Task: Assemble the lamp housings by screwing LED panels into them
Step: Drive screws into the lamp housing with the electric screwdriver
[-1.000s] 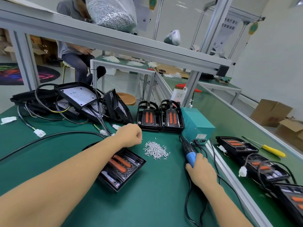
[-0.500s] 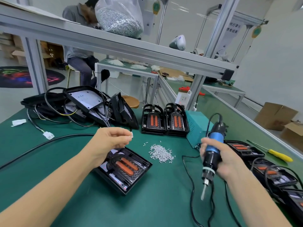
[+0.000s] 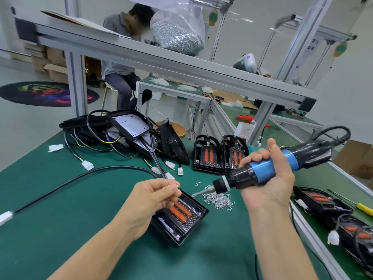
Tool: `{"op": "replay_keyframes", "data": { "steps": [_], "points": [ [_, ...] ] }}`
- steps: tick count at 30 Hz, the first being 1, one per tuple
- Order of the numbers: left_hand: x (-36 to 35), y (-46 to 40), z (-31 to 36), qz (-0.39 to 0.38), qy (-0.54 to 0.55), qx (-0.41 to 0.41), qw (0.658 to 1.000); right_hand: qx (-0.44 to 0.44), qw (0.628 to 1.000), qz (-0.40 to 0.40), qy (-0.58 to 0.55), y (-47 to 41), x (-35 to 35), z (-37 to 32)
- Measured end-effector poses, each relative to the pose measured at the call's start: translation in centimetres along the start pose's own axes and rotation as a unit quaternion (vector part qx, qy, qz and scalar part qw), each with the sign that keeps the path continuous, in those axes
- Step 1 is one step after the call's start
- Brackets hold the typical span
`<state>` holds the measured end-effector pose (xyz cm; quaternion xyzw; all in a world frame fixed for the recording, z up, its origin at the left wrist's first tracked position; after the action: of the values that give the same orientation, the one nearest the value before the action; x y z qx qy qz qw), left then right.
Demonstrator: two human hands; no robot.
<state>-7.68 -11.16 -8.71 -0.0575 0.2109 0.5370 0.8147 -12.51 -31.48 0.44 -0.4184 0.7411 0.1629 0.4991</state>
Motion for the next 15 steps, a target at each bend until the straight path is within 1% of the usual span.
{"op": "replay_keyframes", "data": {
  "steps": [7,15],
  "points": [
    [-0.5,0.7,0.0,-0.020,0.107,0.009,0.994,0.083,0.995,-0.053,0.018,1.5,-2.8,0.9],
    [-0.7,1.0,0.2,-0.019,0.124,0.000,0.992,0.104,0.988,-0.109,0.032,2.5,-4.1,1.3]
  ]
}}
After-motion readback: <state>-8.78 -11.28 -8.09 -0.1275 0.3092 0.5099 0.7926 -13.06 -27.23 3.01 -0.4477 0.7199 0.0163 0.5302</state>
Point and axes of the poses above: each hand's wrist, its own y-axis away from the middle knuckle, its own x-axis out of the back of the hand, z = x × y, the point moved 5 cm from there along -y, towards the middle knuckle, and after that the axes turned 5 degrees about x, right-handed, at the moved point
